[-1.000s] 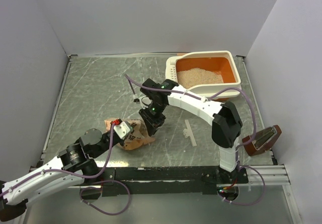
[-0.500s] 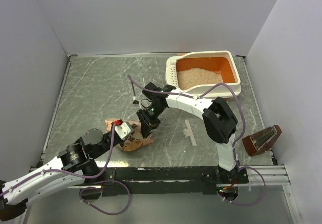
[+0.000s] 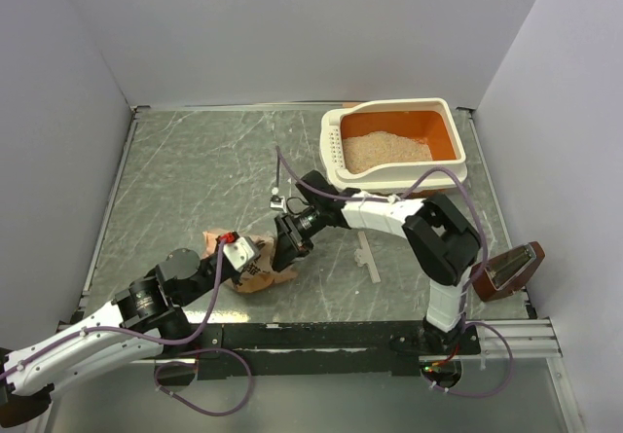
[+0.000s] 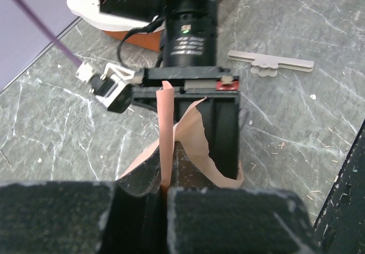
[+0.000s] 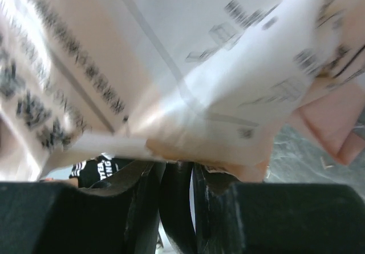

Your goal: Fill the litter box with clean litter

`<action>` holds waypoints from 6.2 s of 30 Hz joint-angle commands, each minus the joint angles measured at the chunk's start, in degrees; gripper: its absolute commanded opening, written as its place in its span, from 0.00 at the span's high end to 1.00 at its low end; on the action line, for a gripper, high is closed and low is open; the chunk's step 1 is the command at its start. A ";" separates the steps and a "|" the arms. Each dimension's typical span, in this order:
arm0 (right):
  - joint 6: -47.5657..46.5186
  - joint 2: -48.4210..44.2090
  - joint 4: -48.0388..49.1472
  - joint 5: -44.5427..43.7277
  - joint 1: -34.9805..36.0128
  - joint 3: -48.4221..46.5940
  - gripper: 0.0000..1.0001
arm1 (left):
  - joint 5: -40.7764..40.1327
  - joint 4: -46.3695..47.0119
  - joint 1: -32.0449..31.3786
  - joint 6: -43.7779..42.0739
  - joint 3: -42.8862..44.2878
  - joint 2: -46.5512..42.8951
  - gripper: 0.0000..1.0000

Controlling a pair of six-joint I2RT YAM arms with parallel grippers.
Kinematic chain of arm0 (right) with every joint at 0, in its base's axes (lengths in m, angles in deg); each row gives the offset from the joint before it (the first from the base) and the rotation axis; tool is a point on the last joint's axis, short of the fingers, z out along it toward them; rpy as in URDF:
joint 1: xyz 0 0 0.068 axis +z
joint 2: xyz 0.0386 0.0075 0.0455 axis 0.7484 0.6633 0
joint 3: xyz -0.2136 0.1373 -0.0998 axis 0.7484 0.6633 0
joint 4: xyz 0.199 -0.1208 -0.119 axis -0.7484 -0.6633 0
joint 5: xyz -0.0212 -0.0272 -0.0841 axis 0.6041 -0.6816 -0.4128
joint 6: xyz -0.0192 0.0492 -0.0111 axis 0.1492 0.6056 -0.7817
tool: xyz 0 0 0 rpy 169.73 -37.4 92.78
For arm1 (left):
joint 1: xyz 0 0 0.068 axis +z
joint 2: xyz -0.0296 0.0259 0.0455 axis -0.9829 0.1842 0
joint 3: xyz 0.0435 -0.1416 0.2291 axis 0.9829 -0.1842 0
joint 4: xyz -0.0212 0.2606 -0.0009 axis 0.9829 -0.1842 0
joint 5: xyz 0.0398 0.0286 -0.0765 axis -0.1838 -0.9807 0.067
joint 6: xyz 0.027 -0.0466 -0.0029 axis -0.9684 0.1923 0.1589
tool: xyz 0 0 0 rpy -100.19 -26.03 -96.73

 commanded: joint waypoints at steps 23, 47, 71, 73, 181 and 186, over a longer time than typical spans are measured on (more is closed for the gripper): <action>9.90 -27.45 29.04 7.92 -9.59 29.29 1.00 | 2.14 5.76 -0.06 -0.84 -0.45 -0.28 0.99; 23.08 -45.30 37.65 6.87 -15.13 47.92 1.00 | 4.34 6.20 -0.06 -1.19 -0.89 -1.16 0.99; 24.49 -59.19 23.07 -1.38 -23.83 43.36 1.00 | 2.93 5.85 -0.06 -0.57 -0.54 0.16 0.99; 25.80 -58.05 22.89 -2.53 -24.88 40.56 1.00 | 2.85 5.59 -0.06 -0.49 -0.36 0.16 0.99; -19.89 10.07 9.10 -58.08 -7.92 -16.84 0.61 | -8.14 3.04 0.21 -0.48 3.33 0.25 0.99; -21.21 7.10 8.56 -58.43 -9.24 -16.50 0.29 | -9.19 0.67 0.21 -0.83 7.19 1.39 0.99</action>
